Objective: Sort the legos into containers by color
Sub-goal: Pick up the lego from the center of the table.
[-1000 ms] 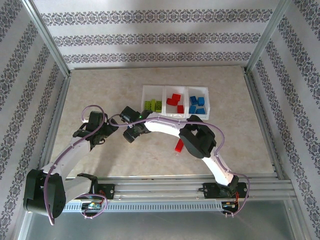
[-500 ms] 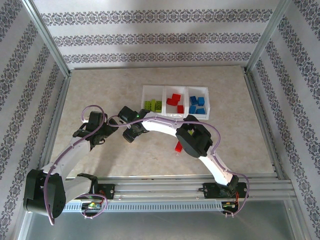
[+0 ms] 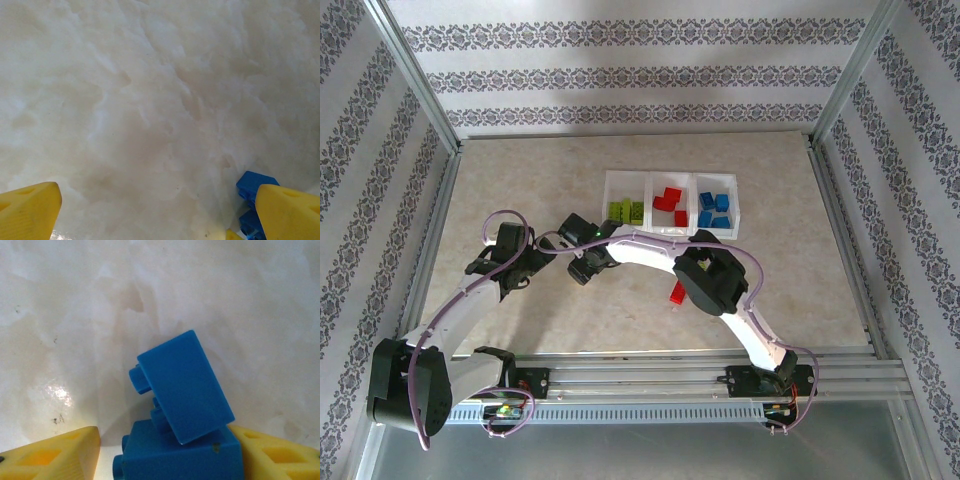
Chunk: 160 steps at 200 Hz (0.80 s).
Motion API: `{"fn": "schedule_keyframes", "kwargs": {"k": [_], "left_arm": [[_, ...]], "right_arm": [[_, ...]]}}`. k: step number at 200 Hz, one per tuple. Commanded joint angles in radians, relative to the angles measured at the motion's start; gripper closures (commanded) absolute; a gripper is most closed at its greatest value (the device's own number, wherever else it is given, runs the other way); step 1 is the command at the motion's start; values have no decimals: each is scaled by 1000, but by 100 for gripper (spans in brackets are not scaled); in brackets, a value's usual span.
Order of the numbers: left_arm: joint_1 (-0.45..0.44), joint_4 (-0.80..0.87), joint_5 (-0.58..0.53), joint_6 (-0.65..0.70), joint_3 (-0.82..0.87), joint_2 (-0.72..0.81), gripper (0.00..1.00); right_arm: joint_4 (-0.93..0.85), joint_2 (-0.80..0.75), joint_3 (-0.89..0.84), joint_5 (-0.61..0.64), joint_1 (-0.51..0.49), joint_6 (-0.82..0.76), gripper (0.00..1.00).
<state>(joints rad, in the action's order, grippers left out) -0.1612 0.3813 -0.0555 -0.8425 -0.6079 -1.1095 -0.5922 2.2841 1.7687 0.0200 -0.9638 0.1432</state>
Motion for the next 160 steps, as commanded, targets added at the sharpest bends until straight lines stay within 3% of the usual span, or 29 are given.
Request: {"fn": "schedule_keyframes", "kwargs": {"k": [1,70,160], "left_arm": [[16,24,3,8,1,14,0],[15,30,3,9,-2,17,0],[17,30,2,6,10,24,0]], "right_arm": [[-59,-14,-56,-58,-3,39,37],[-58,-20,-61,-59,-1,51,59],[-62,-186,-200,25,26,107,70]]}}
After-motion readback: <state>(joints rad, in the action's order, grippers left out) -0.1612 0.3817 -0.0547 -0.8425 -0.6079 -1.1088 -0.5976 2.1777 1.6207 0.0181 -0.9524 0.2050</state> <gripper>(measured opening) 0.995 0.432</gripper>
